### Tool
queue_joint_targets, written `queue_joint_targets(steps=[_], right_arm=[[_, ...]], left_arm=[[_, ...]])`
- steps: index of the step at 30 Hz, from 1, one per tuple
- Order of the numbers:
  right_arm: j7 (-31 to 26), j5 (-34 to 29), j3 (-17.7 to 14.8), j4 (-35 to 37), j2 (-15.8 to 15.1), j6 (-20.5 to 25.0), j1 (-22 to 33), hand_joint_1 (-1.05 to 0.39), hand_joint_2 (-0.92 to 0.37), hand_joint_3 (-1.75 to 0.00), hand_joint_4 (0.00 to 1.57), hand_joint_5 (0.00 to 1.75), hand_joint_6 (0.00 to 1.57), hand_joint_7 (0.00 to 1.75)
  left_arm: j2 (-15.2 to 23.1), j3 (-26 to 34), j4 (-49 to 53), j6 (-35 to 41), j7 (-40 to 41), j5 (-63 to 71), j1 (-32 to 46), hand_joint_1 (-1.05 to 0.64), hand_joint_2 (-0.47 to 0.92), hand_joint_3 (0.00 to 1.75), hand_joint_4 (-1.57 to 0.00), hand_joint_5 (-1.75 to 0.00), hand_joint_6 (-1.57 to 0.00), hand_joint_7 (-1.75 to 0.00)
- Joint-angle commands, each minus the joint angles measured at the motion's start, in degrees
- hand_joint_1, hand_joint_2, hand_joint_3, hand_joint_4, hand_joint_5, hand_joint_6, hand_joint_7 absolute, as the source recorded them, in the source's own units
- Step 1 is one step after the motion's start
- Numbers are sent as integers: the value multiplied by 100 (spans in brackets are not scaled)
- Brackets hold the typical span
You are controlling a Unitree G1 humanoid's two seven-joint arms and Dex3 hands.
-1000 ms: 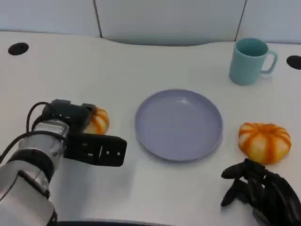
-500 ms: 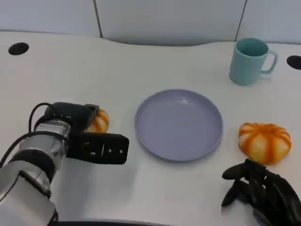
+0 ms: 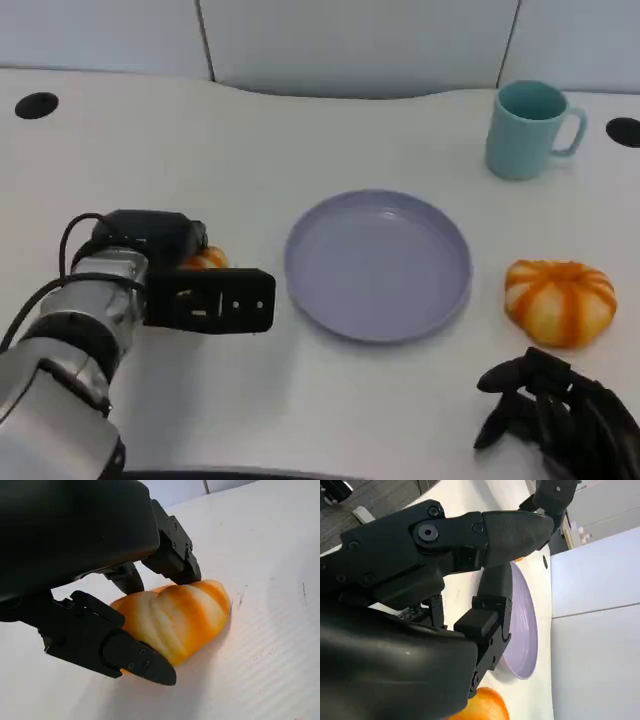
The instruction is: Grasp the bread from the table and place it into the plate.
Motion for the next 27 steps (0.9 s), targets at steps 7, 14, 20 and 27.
queue_joint_targets(steps=[7,14,20,27], right_arm=[[95,136,-92,13,-96,-76,122,-44,-92,-37,61,150,65,104],[44,122,-99,25,-84,-44,93,-44,-92,-36,60,149,66,102],[-8,86,-86,55,-87,-45,54,-42,-92,-37,59,149,67,101],[-124,67,-41,-73,-86,146,25,-42,-92,-38,61,151,67,102]], left_arm=[[-43,-77,86,-172,743,48,329,-27,89,1,-58,-166,-57,-133],[-11,149,88,-265,843,-163,345,-17,92,18,-61,-174,-47,-173],[43,331,64,-441,910,-315,322,-21,92,22,-60,-167,-46,-161],[259,577,-5,-885,1009,-490,172,-22,91,20,-59,-175,-46,-175]])
